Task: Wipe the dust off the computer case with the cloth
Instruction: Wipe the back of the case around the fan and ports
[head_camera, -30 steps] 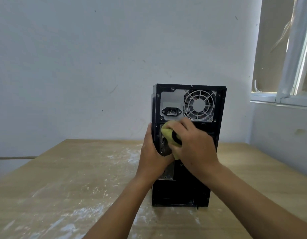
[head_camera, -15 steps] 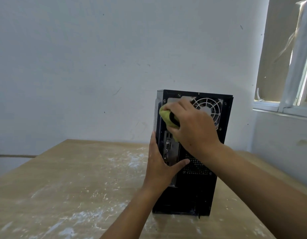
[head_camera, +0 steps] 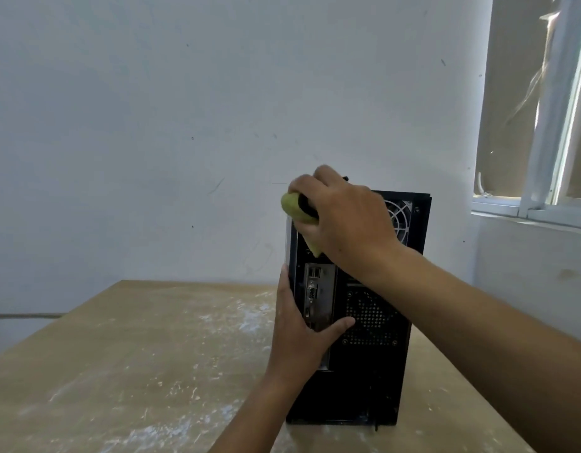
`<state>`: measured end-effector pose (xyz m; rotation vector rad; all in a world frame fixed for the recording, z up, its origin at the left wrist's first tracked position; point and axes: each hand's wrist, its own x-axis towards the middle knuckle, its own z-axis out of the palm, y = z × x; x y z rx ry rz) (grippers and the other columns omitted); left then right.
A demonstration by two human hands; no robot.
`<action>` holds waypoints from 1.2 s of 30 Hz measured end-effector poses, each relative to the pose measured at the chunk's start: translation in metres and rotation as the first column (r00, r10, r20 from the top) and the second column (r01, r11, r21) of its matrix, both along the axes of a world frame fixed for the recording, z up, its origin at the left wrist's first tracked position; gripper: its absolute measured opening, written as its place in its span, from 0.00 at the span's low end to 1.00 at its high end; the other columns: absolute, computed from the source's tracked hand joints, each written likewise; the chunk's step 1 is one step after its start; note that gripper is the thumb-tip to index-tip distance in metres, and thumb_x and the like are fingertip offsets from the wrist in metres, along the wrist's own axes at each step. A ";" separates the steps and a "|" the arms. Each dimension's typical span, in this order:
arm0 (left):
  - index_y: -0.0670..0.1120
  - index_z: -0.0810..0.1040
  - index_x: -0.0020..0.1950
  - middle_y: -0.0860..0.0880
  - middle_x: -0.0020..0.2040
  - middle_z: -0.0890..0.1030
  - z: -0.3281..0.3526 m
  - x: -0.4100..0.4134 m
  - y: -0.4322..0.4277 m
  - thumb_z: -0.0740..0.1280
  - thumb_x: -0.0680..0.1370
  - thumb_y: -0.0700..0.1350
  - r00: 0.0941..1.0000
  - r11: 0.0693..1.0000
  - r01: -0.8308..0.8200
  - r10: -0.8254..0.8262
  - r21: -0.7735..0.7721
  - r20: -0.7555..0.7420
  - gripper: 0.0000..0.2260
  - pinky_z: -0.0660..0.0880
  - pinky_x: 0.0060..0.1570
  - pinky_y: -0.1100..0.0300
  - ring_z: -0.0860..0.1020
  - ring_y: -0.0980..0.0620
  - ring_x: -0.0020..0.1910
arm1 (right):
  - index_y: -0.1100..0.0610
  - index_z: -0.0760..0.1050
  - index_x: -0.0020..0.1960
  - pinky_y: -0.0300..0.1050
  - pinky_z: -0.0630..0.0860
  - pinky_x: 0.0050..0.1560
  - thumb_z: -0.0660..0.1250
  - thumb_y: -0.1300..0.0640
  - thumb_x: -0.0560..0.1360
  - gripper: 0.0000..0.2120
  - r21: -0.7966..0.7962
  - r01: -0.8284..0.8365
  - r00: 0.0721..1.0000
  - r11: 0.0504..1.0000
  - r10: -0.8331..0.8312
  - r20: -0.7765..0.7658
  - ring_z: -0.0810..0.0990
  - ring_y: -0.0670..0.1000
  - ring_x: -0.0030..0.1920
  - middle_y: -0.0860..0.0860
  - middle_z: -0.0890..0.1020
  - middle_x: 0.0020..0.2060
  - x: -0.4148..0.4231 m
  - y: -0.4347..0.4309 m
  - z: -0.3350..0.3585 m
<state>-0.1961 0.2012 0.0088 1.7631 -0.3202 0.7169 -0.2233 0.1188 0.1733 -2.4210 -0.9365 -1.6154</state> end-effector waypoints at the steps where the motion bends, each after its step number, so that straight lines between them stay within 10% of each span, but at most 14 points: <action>1: 0.55 0.45 0.80 0.57 0.79 0.55 0.000 -0.001 0.000 0.78 0.63 0.62 1.000 1.000 -0.003 0.003 -0.002 0.001 0.57 0.62 0.74 0.52 0.56 0.58 0.77 | 0.54 0.75 0.57 0.45 0.71 0.33 0.71 0.53 0.72 0.15 0.005 0.009 1.000 1.000 -0.009 0.013 0.77 0.56 0.35 0.51 0.77 0.49 0.000 0.001 0.005; 6: 0.55 0.45 0.80 0.58 0.79 0.55 -0.001 -0.002 0.000 0.78 0.63 0.61 1.000 1.000 -0.002 0.002 -0.005 0.003 0.56 0.60 0.75 0.55 0.55 0.59 0.77 | 0.52 0.74 0.61 0.45 0.69 0.38 0.68 0.52 0.75 0.15 0.148 0.038 0.999 0.988 -0.036 -0.016 0.77 0.57 0.40 0.50 0.75 0.51 0.003 -0.007 0.019; 16: 0.58 0.46 0.80 0.58 0.78 0.58 0.002 -0.003 0.002 0.76 0.60 0.69 1.000 1.000 0.012 -0.012 -0.015 -0.010 0.58 0.66 0.72 0.49 0.60 0.57 0.76 | 0.53 0.78 0.53 0.42 0.73 0.25 0.75 0.51 0.69 0.15 -0.107 0.031 0.994 0.994 -0.042 -0.102 0.78 0.52 0.30 0.49 0.78 0.43 -0.004 -0.015 -0.039; 27: 0.60 0.45 0.78 0.59 0.78 0.57 0.008 -0.005 0.004 0.77 0.59 0.65 1.000 1.000 -0.004 0.004 0.028 -0.002 0.57 0.63 0.73 0.55 0.59 0.58 0.76 | 0.54 0.75 0.56 0.41 0.64 0.28 0.74 0.54 0.70 0.16 0.027 0.029 0.999 0.999 -0.029 -0.020 0.78 0.54 0.33 0.51 0.76 0.47 0.001 0.001 0.006; 32: 0.62 0.48 0.77 0.60 0.74 0.63 0.008 -0.003 0.005 0.79 0.59 0.62 1.000 0.999 -0.001 0.000 0.037 0.018 0.55 0.63 0.61 0.76 0.64 0.63 0.71 | 0.52 0.77 0.54 0.41 0.70 0.24 0.73 0.54 0.70 0.13 0.180 0.061 0.998 0.982 -0.064 0.011 0.76 0.53 0.29 0.50 0.76 0.43 0.004 -0.048 -0.007; 36: 0.58 0.50 0.79 0.59 0.73 0.66 0.008 -0.004 0.007 0.80 0.60 0.60 0.999 0.998 -0.027 0.025 0.054 0.045 0.55 0.65 0.67 0.66 0.65 0.62 0.71 | 0.51 0.76 0.55 0.35 0.60 0.28 0.73 0.54 0.71 0.13 0.353 0.160 0.986 0.922 -0.163 -0.019 0.70 0.53 0.28 0.51 0.76 0.44 0.006 -0.106 -0.019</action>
